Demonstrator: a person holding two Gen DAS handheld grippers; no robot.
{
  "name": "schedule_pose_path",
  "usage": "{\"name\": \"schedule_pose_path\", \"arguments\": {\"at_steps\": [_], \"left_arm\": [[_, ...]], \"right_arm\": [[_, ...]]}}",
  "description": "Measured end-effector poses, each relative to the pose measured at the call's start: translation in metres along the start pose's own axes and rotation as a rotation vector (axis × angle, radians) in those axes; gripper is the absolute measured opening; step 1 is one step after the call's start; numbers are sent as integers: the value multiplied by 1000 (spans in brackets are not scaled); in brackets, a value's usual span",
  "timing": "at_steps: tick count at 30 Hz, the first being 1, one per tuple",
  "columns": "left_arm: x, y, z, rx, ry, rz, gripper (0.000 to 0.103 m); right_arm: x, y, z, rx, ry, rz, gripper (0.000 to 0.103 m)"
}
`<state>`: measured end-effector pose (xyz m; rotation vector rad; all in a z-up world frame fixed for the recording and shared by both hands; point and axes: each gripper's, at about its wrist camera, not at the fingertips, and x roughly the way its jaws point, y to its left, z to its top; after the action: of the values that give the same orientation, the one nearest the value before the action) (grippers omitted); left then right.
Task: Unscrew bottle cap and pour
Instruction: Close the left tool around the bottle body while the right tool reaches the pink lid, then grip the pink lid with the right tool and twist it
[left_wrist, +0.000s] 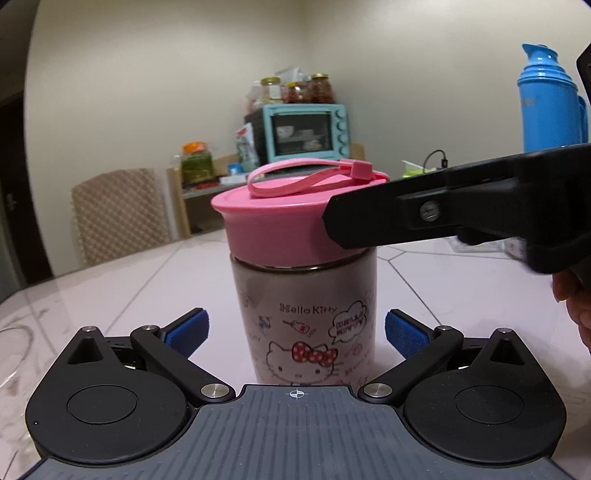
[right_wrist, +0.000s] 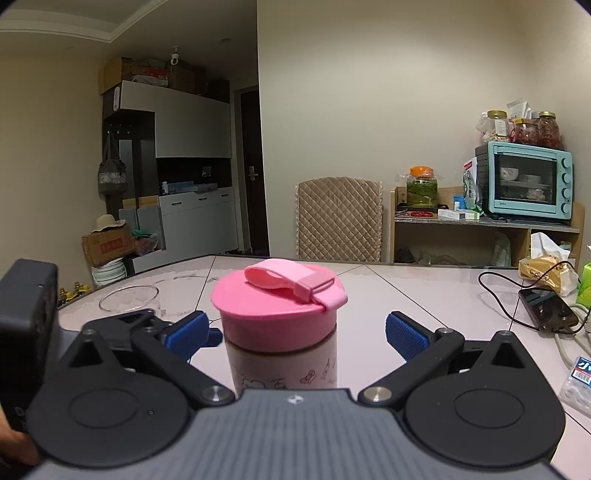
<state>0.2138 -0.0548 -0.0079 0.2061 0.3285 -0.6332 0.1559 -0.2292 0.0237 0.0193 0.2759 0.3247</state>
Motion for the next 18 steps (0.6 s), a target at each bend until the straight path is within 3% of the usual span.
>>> {"name": "schedule_pose_path", "arguments": {"at_steps": [6,11,13,18], "left_arm": [[14,11,1,-10,-4,-101,103],[22,17,1,-3,-10,-136,99],[24,19,1,2,-9,-158,90],[27,19,2,9,-8,-175,90]], "right_arm": [[6,-4,0,-3,5,23,103],[12,-5,1,-9,11,34,103],[15,-5,1,-6,12,38,103],[21,-6,0,-4,16,50,103]]}}
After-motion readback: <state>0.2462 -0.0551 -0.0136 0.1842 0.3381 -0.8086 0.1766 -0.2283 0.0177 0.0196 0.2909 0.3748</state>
